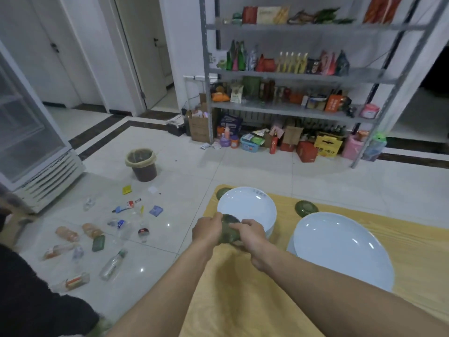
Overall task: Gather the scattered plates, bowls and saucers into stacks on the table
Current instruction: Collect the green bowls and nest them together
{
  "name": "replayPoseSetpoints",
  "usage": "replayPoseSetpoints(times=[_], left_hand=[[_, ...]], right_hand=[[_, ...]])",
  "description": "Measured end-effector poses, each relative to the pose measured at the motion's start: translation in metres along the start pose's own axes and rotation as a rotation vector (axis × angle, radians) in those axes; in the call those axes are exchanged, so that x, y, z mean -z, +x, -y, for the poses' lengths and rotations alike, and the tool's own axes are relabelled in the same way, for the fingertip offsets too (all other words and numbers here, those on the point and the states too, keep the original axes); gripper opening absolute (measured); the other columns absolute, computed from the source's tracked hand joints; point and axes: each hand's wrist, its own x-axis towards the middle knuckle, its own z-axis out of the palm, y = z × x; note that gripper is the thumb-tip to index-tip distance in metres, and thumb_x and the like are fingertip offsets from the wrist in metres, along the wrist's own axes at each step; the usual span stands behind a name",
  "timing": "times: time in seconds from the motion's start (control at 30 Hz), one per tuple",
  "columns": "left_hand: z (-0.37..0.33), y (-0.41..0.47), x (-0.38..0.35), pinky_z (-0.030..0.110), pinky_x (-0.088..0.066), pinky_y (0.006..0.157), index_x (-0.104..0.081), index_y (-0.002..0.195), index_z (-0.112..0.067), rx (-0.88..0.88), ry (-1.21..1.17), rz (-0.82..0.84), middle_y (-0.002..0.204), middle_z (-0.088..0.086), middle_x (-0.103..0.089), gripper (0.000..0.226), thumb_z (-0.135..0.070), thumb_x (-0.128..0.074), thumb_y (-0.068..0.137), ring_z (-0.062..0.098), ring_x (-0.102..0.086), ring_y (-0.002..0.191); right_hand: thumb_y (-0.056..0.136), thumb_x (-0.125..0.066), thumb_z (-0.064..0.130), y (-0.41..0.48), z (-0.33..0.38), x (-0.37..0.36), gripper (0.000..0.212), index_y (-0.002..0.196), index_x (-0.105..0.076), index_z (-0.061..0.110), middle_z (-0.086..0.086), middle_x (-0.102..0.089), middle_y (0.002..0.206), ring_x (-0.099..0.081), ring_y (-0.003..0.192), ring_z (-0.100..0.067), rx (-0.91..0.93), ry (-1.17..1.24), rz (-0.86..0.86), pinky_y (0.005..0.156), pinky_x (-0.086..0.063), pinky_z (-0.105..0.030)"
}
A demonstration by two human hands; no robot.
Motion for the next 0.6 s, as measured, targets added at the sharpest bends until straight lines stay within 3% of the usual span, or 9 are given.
replayPoseSetpoints(times=[0.17,0.4,0.47,0.6], left_hand=[[-0.034,-0.075,-0.053,0.043,-0.057,0.088,-0.065,0.101,-0.010,-0.116,0.054,0.051,0.098,0.008,-0.067,0.036,-0.040,-0.049,0.087,0.028,-0.065,0.093],[-0.053,-0.199,-0.190,0.036,-0.058,0.077,-0.065,0.103,-0.006,-0.235,0.089,0.209,0.096,0.009,-0.066,0.035,-0.037,-0.053,0.089,0.024,-0.064,0.081],[-0.053,-0.234,-0.232,0.039,-0.059,0.079,-0.066,0.103,-0.006,-0.263,0.092,0.263,0.100,0.011,-0.066,0.036,-0.036,-0.052,0.088,0.025,-0.065,0.084],[-0.051,-0.297,-0.318,0.039,-0.058,0.083,-0.064,0.103,-0.006,-0.309,0.173,0.374,0.088,0.008,-0.063,0.038,-0.038,-0.051,0.088,0.023,-0.064,0.070]], right_hand=[[0.077,-0.069,0.035,-0.052,0.021,0.084,0.046,0.116,-0.063,0.012,-0.003,-0.068,0.105,-0.059,0.090,-0.020,0.058,0.074,-0.070,0.082,-0.050,-0.035],[0.081,-0.067,0.033,-0.131,0.002,0.256,0.024,0.101,-0.071,0.021,0.003,-0.070,0.105,-0.064,0.105,-0.019,0.127,0.176,-0.199,0.071,-0.045,-0.030],[0.082,-0.067,0.033,-0.151,-0.010,0.306,0.024,0.102,-0.072,0.021,0.004,-0.070,0.104,-0.063,0.105,-0.020,0.140,0.194,-0.252,0.070,-0.045,-0.031],[0.083,-0.068,0.033,-0.184,-0.039,0.404,0.025,0.103,-0.070,0.020,0.002,-0.070,0.108,-0.062,0.109,-0.022,0.142,0.255,-0.366,0.075,-0.044,-0.034]])
